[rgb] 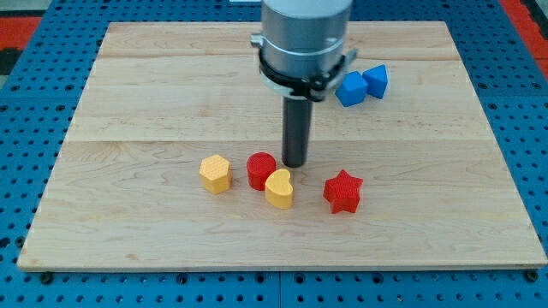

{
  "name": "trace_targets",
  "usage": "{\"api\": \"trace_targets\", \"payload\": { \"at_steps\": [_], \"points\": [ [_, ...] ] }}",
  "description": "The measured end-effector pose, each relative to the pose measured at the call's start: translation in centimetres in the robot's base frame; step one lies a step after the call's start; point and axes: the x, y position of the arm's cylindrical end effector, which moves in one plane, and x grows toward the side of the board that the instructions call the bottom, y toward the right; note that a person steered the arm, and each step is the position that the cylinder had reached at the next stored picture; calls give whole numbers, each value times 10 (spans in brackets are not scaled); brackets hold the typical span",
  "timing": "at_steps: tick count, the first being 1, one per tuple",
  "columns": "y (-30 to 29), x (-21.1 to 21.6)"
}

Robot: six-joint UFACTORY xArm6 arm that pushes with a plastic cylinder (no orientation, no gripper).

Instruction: Place the yellow hexagon in between the red blocks

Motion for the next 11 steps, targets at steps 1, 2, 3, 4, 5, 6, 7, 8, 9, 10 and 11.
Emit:
{"api": "trace_targets", "payload": {
  "at_steps": [1, 2, 3, 4, 5, 6, 7, 8, 9, 10, 11],
  "points": [
    [-44, -28],
    [-113, -37],
    [-120, -33],
    [-123, 17],
    [-123, 21],
    [-133, 29],
    [-145, 33],
    [-145, 33],
    [-125, 33],
    [-92, 33],
    [-84, 33]
  ]
}}
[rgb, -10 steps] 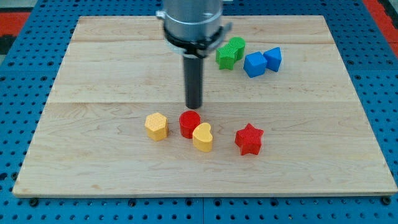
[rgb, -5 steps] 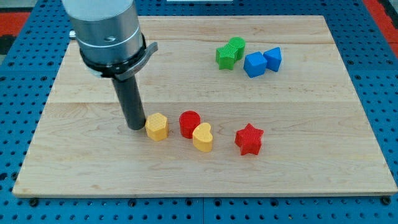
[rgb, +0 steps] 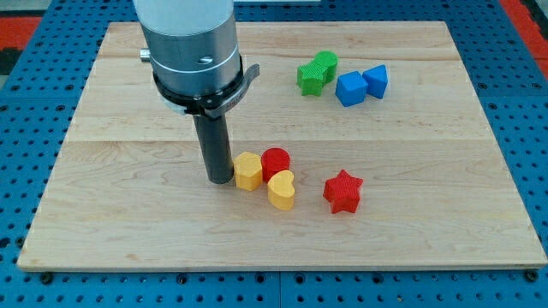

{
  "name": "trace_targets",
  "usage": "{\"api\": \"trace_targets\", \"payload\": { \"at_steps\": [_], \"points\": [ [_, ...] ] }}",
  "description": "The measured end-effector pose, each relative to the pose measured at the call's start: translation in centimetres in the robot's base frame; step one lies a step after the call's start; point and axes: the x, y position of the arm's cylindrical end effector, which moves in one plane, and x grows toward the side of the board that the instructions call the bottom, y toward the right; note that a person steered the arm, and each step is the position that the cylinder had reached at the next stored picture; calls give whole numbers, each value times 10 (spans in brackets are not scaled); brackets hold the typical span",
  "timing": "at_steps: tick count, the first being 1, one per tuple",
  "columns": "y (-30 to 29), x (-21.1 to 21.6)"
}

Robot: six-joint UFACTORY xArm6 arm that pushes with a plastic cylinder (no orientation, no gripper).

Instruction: Place the yellow hexagon in between the red blocks

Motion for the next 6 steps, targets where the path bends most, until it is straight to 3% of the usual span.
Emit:
{"api": "trace_targets", "payload": {
  "at_steps": [1, 4, 6],
  "points": [
    [3, 0],
    [99, 0],
    [131, 0]
  ]
}}
